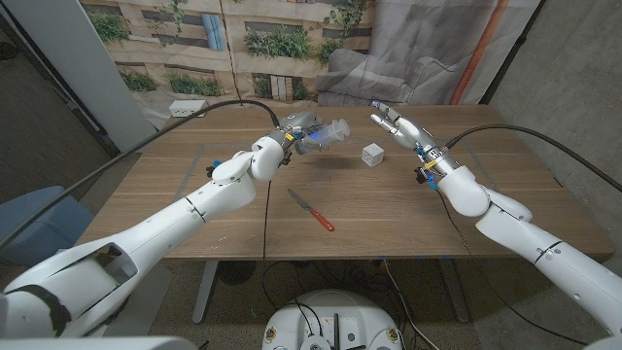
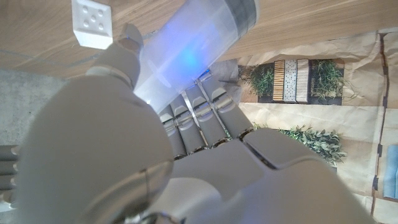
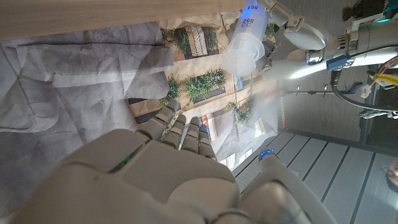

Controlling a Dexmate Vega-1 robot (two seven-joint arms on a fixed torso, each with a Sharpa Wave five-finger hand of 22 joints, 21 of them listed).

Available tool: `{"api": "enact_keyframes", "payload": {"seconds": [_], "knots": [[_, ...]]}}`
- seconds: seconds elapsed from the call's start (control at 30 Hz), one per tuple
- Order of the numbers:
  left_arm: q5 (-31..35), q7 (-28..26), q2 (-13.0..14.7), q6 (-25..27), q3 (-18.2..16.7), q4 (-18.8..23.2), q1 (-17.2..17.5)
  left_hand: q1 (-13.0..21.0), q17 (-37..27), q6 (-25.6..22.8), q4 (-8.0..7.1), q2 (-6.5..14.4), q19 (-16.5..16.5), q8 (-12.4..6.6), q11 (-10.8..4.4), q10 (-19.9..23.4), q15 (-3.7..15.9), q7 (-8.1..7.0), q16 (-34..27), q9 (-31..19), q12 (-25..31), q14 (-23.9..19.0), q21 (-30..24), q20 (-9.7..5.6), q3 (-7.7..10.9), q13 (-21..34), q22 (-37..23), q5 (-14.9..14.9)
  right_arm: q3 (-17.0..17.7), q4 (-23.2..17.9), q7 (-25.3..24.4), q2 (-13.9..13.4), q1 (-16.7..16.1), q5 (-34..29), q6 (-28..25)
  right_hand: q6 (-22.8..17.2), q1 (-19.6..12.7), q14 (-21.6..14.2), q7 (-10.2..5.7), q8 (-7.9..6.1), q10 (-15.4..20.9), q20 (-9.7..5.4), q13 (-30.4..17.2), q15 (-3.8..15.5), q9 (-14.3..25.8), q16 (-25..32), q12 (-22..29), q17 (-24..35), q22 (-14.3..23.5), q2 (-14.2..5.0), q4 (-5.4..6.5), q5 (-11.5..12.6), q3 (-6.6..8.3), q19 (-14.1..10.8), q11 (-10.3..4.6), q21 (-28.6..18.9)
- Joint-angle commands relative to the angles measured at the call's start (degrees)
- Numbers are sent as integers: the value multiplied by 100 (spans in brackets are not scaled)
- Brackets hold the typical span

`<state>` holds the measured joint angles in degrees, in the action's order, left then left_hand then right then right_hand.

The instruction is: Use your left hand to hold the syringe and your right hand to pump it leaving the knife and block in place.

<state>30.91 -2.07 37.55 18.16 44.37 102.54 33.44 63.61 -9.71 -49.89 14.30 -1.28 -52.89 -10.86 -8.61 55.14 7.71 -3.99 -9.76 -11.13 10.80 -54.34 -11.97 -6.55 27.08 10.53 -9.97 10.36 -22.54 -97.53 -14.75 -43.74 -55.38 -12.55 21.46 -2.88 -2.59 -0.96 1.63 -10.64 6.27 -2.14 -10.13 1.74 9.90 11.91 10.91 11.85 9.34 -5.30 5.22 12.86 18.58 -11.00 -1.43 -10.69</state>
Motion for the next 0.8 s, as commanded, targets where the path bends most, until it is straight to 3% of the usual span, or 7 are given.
{"api": "enact_keyframes", "payload": {"seconds": [0.03,0.43,0.7,0.8], "knots": [[297,532,332,267,3,345,-45,-337,-14,-610,-404,628,-70,-24,-229,251,600,-32,-24,-8,33,-12,-48,-417,458,15,-33,35,117,253,-273,499,-108,882,112,-78,6,-41,0,-41,55,-193,-21,31,7,40,21,7,12,-124,-15,-30,69,-60,28,-26],[614,1091,610,610,-46,653,-1,-339,-12,-619,-401,612,-52,-27,-261,255,595,-50,-19,-8,33,14,-43,-419,457,16,-32,36,298,280,-308,845,-122,1739,-33,-150,3,-69,10,-47,103,-172,-21,5,7,40,22,10,13,-114,-31,-42,92,-61,96,-13],[917,1304,770,546,30,628,-30,-344,-11,-616,-406,609,-19,-27,-274,237,599,-81,-17,-9,25,36,-32,-434,457,16,-32,36,382,376,-251,1002,-136,2259,-15,-159,6,-59,20,-41,120,-164,-21,-13,7,33,22,13,13,-120,-32,-46,104,-55,118,-7],[1105,1437,799,370,135,508,-140,-346,-11,-619,-407,608,-1,-28,-281,242,598,-79,-14,-10,27,48,-26,-433,456,16,-32,35,431,533,-139,1188,-119,2723,147,-161,14,-60,24,-39,115,-158,-22,-14,7,35,17,18,14,-119,-27,-49,103,-48,119,-4]]}}
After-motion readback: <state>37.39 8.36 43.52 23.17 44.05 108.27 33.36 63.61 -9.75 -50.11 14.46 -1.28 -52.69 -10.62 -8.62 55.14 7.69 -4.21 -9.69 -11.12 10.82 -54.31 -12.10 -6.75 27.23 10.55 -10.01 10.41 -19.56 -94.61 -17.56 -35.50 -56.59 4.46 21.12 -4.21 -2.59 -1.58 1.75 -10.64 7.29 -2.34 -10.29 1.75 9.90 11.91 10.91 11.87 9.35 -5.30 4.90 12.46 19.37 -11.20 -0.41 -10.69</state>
